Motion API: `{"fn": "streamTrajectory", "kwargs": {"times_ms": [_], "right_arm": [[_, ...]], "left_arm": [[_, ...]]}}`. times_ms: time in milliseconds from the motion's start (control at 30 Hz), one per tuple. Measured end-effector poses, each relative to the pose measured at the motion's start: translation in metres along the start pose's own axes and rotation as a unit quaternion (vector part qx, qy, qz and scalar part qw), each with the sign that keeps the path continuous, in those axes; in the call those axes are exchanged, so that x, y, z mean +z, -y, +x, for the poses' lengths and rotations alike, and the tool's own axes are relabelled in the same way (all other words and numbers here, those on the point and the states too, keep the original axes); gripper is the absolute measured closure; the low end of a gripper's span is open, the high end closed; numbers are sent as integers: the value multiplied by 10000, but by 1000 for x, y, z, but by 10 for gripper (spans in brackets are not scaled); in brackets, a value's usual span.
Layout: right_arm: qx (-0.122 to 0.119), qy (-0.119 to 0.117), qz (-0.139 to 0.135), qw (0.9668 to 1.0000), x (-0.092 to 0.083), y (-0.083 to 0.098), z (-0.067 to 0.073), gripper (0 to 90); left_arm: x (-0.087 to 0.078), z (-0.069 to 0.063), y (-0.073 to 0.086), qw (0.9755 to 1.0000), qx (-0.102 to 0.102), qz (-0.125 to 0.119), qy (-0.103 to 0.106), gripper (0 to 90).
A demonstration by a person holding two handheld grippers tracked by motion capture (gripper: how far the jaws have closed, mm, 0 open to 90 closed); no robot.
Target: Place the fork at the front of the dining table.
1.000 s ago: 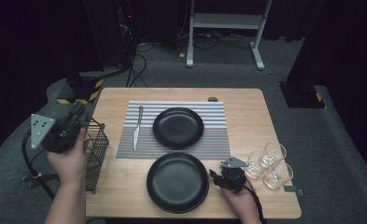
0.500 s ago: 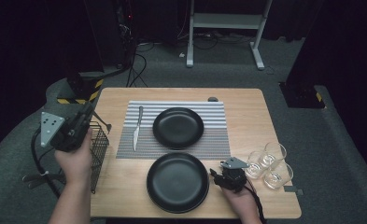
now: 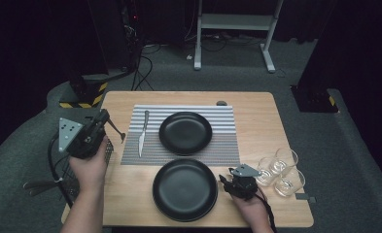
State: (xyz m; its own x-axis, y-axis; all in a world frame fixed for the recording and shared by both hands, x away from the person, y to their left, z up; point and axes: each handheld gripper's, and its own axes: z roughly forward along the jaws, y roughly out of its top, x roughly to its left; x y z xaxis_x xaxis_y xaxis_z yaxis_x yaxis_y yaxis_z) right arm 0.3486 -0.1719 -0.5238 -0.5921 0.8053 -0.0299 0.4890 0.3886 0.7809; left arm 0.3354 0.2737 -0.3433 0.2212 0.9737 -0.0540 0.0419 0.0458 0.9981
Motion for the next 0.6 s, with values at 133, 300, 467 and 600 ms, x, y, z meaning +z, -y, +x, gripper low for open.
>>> {"fn": "streamTrajectory", "kwargs": {"times_ms": [133,300,467,600], "right_arm": [[-24,-41,-21,10000,0,0,1,498],[-25,-76,-55,10000,-1,0,0,498],[-5,-75,-60,10000,-1,0,0,497],[-3,-60,-55,10000,-1,0,0,497]], "left_arm": [[2,-9,0,10000,79,52,9,864],[1,-20,-1,9999,102,41,53,864],[1,-28,0,9998,122,92,135,863],[2,-32,2,9997,135,89,202,864]]}}
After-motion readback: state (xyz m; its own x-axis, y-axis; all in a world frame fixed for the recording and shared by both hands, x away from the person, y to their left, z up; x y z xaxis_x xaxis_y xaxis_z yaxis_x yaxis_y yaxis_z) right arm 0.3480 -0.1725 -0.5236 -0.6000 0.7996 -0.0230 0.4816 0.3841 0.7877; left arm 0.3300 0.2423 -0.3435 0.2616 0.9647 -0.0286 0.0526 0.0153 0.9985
